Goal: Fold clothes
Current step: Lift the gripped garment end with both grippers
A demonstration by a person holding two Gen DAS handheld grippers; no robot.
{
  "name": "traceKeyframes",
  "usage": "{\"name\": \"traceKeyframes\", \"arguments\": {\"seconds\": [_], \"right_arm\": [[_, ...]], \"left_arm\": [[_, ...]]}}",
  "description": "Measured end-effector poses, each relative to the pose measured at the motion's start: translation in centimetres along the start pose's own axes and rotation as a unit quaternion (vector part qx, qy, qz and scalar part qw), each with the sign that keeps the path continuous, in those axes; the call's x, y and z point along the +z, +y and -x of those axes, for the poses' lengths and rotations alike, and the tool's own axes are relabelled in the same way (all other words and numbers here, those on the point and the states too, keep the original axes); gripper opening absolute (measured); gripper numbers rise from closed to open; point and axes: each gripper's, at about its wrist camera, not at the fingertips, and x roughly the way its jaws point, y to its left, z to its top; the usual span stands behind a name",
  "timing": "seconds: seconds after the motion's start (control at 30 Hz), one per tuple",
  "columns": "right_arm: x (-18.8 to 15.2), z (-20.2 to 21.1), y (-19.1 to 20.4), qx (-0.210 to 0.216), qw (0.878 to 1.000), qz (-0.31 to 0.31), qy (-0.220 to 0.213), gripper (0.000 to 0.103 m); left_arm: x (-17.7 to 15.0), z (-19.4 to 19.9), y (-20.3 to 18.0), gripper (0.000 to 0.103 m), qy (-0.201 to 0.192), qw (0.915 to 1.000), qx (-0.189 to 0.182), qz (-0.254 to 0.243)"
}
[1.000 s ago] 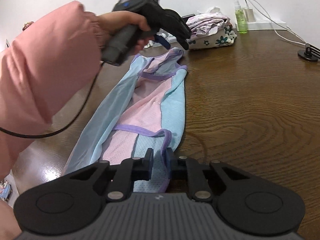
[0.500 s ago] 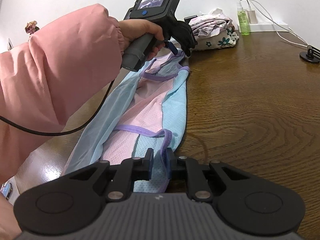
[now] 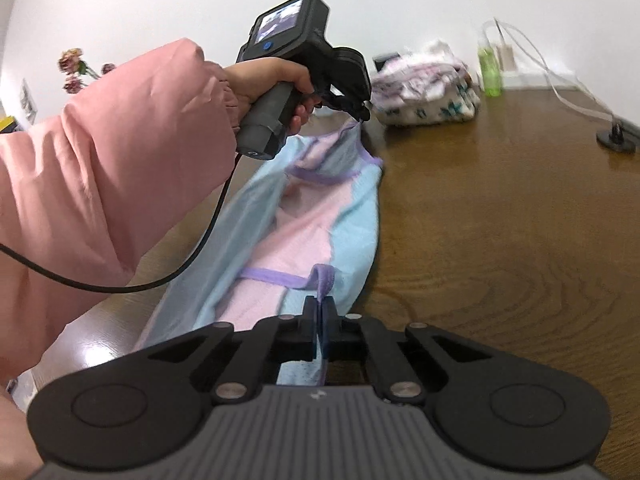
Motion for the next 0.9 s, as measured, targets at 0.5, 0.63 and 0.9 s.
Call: {"name": "traceKeyframes", "arguments": {"seconds": [0.5,0.63,0.9], "right_arm": [[2.0,-1.1,11.9,0.099,0.978,0.164,0.081,0.002],[1.1,-4.2,12.7,0.101,0.977,0.137,0.131,0.002],[0.4,-6.7,12.8,0.111,0.975,0.089,0.173,0.008]], "left_arm": [[-4.0,4.9,16.5,0.000,-0.022,0.9879,-0.098,0.119],[-5.5,3.1,18.0,0.000,-0.026,0.9859,-0.113,0.121],[-6.9,1.5,18.7,0.001,-0.021,0.9835,-0.119,0.135]]}}
